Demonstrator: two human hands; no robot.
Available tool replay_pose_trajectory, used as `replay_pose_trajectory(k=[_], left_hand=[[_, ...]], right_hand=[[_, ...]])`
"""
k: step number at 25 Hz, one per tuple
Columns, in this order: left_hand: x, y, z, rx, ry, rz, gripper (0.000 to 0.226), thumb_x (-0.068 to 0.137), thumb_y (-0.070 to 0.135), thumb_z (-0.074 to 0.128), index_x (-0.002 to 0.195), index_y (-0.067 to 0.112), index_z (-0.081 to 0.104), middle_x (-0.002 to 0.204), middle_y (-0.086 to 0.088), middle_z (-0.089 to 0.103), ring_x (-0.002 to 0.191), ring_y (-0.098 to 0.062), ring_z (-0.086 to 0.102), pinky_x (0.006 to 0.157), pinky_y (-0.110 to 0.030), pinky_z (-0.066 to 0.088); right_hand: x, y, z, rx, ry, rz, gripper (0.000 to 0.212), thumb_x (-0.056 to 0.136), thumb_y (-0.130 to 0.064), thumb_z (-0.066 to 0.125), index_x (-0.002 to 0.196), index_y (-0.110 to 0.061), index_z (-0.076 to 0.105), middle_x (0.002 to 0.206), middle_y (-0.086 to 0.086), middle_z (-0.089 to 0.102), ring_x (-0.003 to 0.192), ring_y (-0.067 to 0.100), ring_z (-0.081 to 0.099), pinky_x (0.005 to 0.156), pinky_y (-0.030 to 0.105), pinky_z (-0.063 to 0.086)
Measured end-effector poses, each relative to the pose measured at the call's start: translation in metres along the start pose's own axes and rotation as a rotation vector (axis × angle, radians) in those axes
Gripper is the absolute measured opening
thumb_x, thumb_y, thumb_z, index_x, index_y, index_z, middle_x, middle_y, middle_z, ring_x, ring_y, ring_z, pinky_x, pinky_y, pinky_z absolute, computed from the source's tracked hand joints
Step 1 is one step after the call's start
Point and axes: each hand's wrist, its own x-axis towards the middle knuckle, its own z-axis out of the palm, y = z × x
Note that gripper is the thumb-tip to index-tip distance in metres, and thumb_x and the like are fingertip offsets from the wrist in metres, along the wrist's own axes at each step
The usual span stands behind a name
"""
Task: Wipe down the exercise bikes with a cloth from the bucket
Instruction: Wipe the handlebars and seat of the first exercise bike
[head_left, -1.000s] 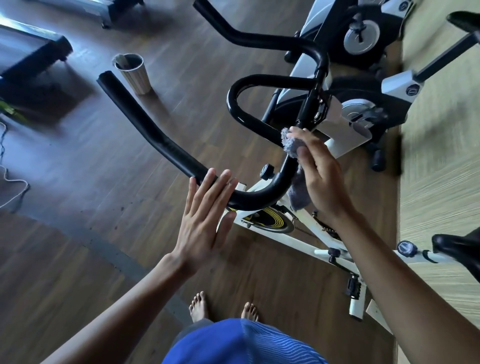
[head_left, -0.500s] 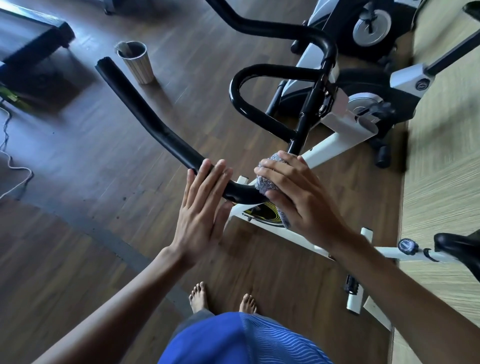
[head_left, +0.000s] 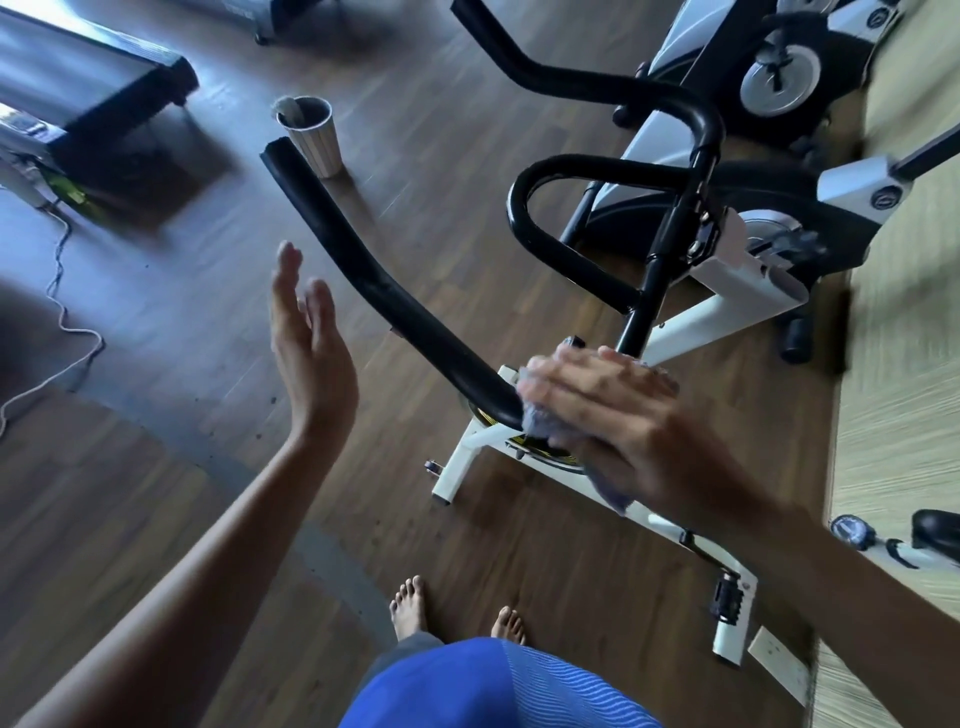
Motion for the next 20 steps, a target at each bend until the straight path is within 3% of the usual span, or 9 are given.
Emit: replay_pose_trajectory(k=[3,6,9,12,15,20], left_hand=[[0.036,0.018,0.003,-0.270,-0.006,-0.155,0.055,0.101,0.031,0.039,0.152,0.012,0.031,0.153,-0.009,0.041,0.139,-0.018,0.043,0.117,-0.040,0.035],[0.061,0.033,0.007,-0.358,-0.058,-0.165,0.049,0.103,0.021,0.037,0.151,0.013,0.035,0.150,-0.010,0.046,0.135,-0.025,0.049,0.111,-0.035,0.043],[0.066,0.035,0.002,0.042,-0.068,0.059,0.053,0.101,0.014,0.043,0.153,0.013,0.032,0.156,-0.010,0.038,0.140,-0.021,0.041,0.117,-0.038,0.034],[0.076,0.020,-0.012,0.525,-0.138,0.501,0.048,0.101,0.007,0.045,0.148,0.005,0.040,0.159,-0.013,0.032,0.149,-0.026,0.023,0.122,-0.047,0.023],[0.093,0.007,-0.026,0.595,-0.217,0.641,0.044,0.102,0.008,0.043,0.145,0.002,0.044,0.157,-0.013,0.035,0.150,-0.025,0.022,0.124,-0.040,0.021],[0.096,0.008,-0.034,0.496,-0.213,0.650,0.044,0.100,-0.003,0.043,0.144,-0.002,0.044,0.156,-0.016,0.036,0.148,-0.026,0.028,0.123,-0.032,0.021]], right_hand=[[0.010,-0.008,0.016,-0.137,-0.082,-0.014,0.049,0.104,-0.030,0.054,0.152,-0.025,0.043,0.159,-0.006,0.039,0.150,0.017,0.031,0.119,0.042,0.032],[0.027,-0.023,0.029,-0.213,-0.049,0.012,0.053,0.103,-0.031,0.058,0.153,-0.028,0.040,0.161,-0.007,0.034,0.149,0.016,0.032,0.119,0.034,0.029],[0.029,-0.032,0.033,-0.264,-0.047,0.026,0.055,0.105,-0.040,0.044,0.157,-0.027,0.031,0.164,-0.006,0.028,0.150,0.018,0.030,0.120,0.036,0.030],[0.046,-0.034,0.041,-0.321,-0.028,0.004,0.055,0.104,-0.037,0.039,0.157,-0.023,0.033,0.164,-0.004,0.028,0.148,0.023,0.034,0.112,0.041,0.044],[0.061,-0.035,0.055,-0.319,0.002,0.007,0.054,0.103,-0.034,0.039,0.154,-0.017,0.038,0.162,0.001,0.032,0.146,0.026,0.038,0.104,0.041,0.052],[0.082,-0.028,0.075,-0.361,-0.003,-0.012,0.058,0.102,-0.033,0.034,0.153,-0.008,0.036,0.163,0.012,0.029,0.146,0.034,0.036,0.099,0.045,0.055]])
